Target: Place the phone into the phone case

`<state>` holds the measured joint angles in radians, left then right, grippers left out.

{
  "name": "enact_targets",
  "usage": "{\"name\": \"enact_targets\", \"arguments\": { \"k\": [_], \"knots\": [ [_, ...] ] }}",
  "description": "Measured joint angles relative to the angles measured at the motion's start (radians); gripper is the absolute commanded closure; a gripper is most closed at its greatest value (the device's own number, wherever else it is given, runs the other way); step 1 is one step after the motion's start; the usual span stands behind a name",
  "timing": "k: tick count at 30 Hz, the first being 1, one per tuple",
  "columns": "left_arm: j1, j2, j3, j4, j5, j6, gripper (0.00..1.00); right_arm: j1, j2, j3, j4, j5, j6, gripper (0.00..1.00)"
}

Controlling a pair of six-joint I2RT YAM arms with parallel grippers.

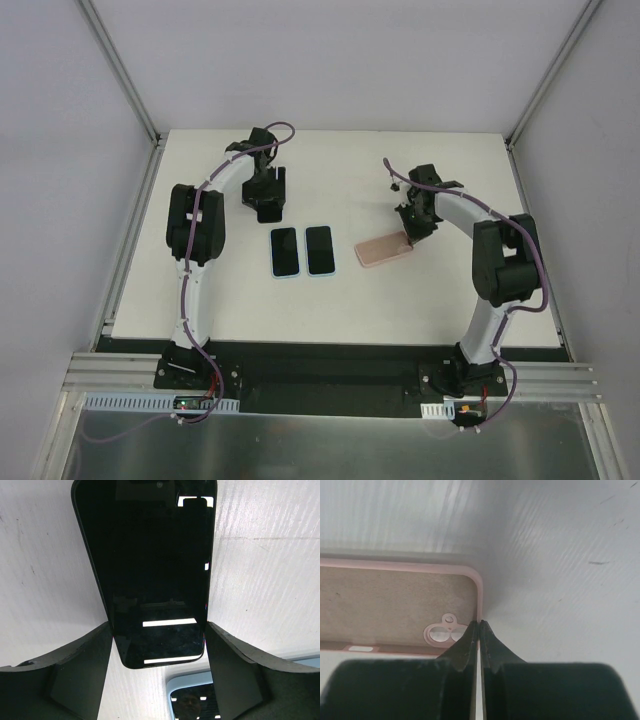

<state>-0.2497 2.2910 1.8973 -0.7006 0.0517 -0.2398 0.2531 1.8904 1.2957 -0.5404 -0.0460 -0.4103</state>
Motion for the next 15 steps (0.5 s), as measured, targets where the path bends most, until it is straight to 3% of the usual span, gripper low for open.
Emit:
{"name": "enact_targets", "arguments": {
  "k": [4, 5, 6, 8, 15],
  "knots": [
    [0.0, 0.0, -0.004, 0.004, -0.005, 0.0, 0.37, 0.002, -0.097, -0.096, -0.015, -0.023, -0.151, 0.98],
    [0.0, 0.0, -0.005, 0.005, -0.005, 0.0, 0.34, 0.002, -0.123, -0.117, -0.016, -0.026, -0.188, 0.98],
    [0.0, 0.0, -0.006, 0.006, -0.006, 0.0, 0.21, 0.003, -0.148, -0.135, -0.019, -0.031, -0.229, 0.98],
    [0.0, -0.002, -0.011, 0.01, -0.006, 0.002, 0.1, 0.006, -0.187, -0.163, -0.019, -0.042, -0.298, 0.94],
    [-0.012, -0.006, -0.017, 0.016, -0.037, 0.006, 0.03, 0.067, -0.278, -0.204, -0.011, -0.044, -0.487, 0.86]
  ]
}}
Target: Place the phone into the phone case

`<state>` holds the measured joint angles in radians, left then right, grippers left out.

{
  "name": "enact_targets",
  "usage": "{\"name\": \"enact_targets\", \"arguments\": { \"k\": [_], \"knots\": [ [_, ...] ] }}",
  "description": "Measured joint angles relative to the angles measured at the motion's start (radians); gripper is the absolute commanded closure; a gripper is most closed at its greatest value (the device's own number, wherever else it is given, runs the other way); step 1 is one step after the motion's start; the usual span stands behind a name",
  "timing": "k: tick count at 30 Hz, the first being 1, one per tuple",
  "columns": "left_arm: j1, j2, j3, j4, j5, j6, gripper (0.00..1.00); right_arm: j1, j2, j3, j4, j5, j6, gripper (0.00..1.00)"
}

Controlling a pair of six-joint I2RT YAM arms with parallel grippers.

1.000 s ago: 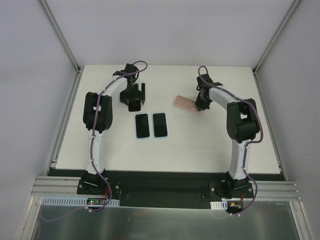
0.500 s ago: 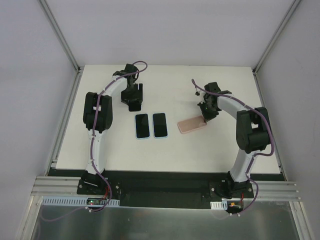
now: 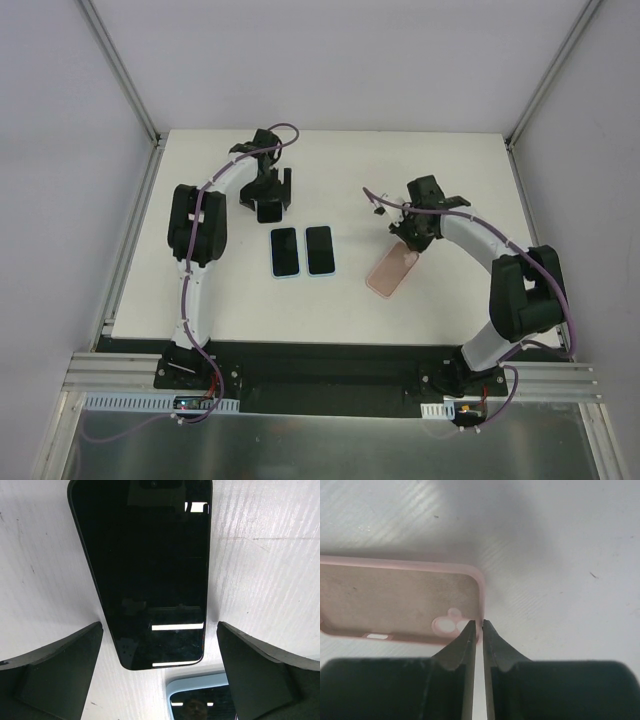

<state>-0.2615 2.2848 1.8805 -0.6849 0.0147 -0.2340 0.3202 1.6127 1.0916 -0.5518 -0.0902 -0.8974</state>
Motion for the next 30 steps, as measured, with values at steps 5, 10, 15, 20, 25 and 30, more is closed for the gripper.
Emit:
{"name": "enact_targets", "arguments": {
  "k": [5, 10, 15, 20, 25, 30],
  "knots": [
    [-0.006, 0.003, 0.0, -0.005, -0.031, -0.001, 0.07, 0.032, -0.001, -0.021, 0.041, 0.0, -0.053, 0.75],
    [-0.008, 0.02, 0.027, -0.028, -0.054, 0.0, 0.17, 0.055, -0.001, -0.074, 0.094, 0.033, -0.087, 0.69],
    [-0.008, 0.035, 0.053, -0.046, -0.052, 0.002, 0.38, 0.071, -0.01, -0.075, 0.138, 0.063, -0.079, 0.69],
    [-0.008, 0.035, 0.055, -0.048, -0.046, 0.007, 0.55, 0.071, -0.108, -0.073, 0.191, 0.072, 0.035, 0.6],
    [-0.008, 0.03, 0.047, -0.042, -0.024, 0.012, 0.61, 0.071, -0.154, 0.007, 0.205, 0.037, 0.291, 0.49],
    [-0.021, -0.014, -0.019, -0.002, -0.001, 0.014, 0.65, 0.069, -0.099, 0.106, 0.216, -0.054, 0.644, 0.39]
  ]
}}
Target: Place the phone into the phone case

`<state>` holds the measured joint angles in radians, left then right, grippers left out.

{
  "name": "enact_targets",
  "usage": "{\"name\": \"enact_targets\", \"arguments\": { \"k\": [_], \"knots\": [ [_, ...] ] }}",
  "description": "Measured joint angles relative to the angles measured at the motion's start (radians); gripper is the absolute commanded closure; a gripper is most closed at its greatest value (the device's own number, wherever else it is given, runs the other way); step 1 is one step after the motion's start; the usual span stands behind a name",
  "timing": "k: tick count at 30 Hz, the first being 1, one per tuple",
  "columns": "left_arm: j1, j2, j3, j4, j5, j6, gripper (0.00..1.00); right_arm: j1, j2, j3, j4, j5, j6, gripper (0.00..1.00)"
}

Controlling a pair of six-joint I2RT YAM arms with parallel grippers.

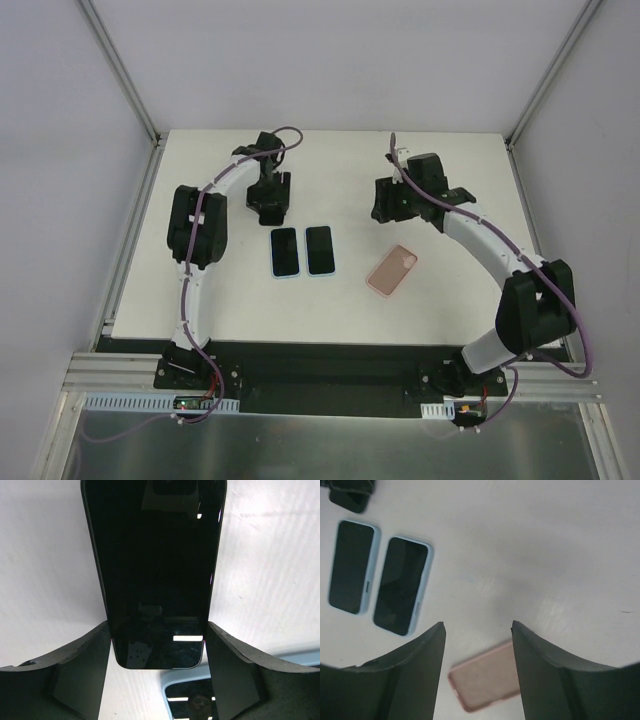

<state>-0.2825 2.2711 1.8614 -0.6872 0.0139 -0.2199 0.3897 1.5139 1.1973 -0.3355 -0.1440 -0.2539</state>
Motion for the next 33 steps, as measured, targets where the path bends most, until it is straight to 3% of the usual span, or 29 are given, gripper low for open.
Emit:
{"name": "enact_targets", "arguments": {
  "k": [7, 14, 33],
  "knots": [
    [-0.053, -0.066, -0.106, 0.049, 0.056, -0.005, 0.69, 0.006, 0.146, -0.058, 0.132, -0.163, 0.451, 0.37],
    [-0.106, -0.103, -0.164, 0.084, 0.093, -0.017, 0.7, 0.033, 0.269, -0.057, 0.235, -0.181, 0.715, 0.36],
    [-0.183, -0.202, -0.185, 0.115, 0.155, -0.075, 0.69, 0.034, 0.389, 0.01, 0.465, -0.269, 0.922, 0.37]
  ]
}}
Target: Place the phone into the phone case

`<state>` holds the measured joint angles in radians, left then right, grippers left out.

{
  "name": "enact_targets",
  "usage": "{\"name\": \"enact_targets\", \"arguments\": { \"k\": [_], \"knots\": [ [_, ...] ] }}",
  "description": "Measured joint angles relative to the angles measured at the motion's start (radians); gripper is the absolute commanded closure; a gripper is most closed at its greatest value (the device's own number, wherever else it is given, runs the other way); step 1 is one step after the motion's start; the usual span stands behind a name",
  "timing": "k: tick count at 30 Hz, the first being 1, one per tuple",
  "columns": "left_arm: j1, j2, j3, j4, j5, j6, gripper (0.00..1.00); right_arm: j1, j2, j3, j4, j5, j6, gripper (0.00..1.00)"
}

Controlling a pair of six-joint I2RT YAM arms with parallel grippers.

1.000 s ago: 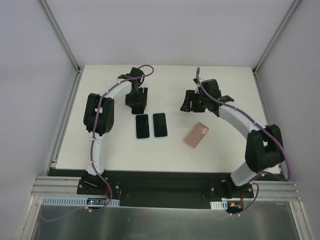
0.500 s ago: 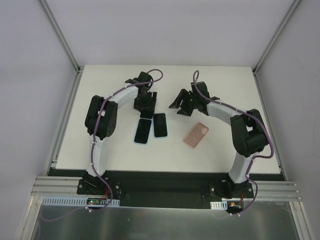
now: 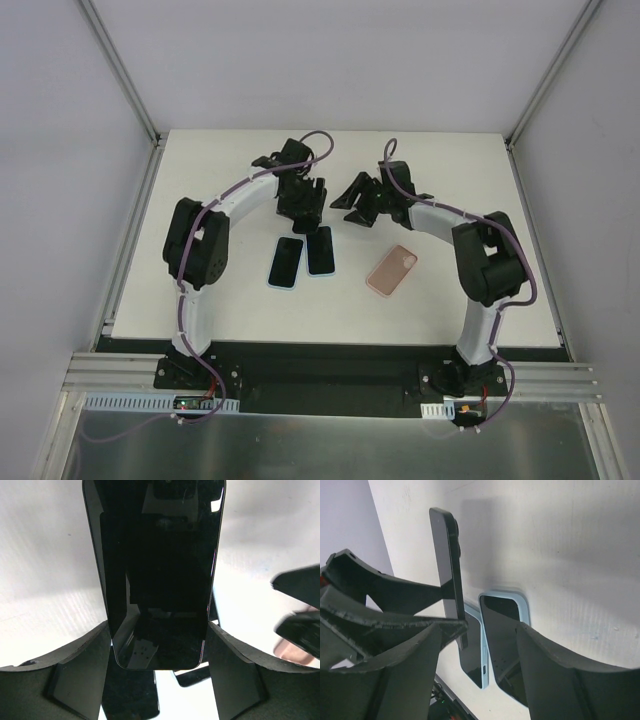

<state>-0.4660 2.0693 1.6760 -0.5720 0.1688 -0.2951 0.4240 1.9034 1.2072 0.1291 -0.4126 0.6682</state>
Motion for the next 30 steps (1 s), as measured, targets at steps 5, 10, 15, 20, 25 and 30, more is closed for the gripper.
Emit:
{"name": "enact_targets", "arguments": {
  "k": [5, 10, 15, 20, 25, 30],
  "knots": [
    [-0.033, -0.041, -0.033, 0.014, 0.015, -0.006, 0.69, 0.0, 0.023, 0.0, 0.028, -0.019, 0.028, 0.41],
    [-0.051, -0.048, -0.06, 0.021, 0.037, -0.01, 0.7, 0.0, 0.043, 0.0, 0.041, -0.03, 0.043, 0.44],
    [-0.052, -0.048, -0.072, 0.023, 0.042, -0.012, 0.7, 0.0, 0.051, 0.0, 0.057, -0.049, 0.056, 0.51],
    [-0.052, -0.049, -0.072, 0.035, 0.045, -0.014, 0.7, 0.005, 0.06, 0.0, 0.062, -0.063, 0.064, 0.51],
    [-0.055, -0.051, -0.072, 0.037, 0.058, -0.024, 0.7, 0.015, 0.075, 0.0, 0.065, -0.069, 0.065, 0.53],
    [-0.066, -0.058, -0.073, 0.038, 0.063, -0.031, 0.7, 0.02, 0.091, 0.001, 0.071, -0.082, 0.076, 0.78]
  ]
}}
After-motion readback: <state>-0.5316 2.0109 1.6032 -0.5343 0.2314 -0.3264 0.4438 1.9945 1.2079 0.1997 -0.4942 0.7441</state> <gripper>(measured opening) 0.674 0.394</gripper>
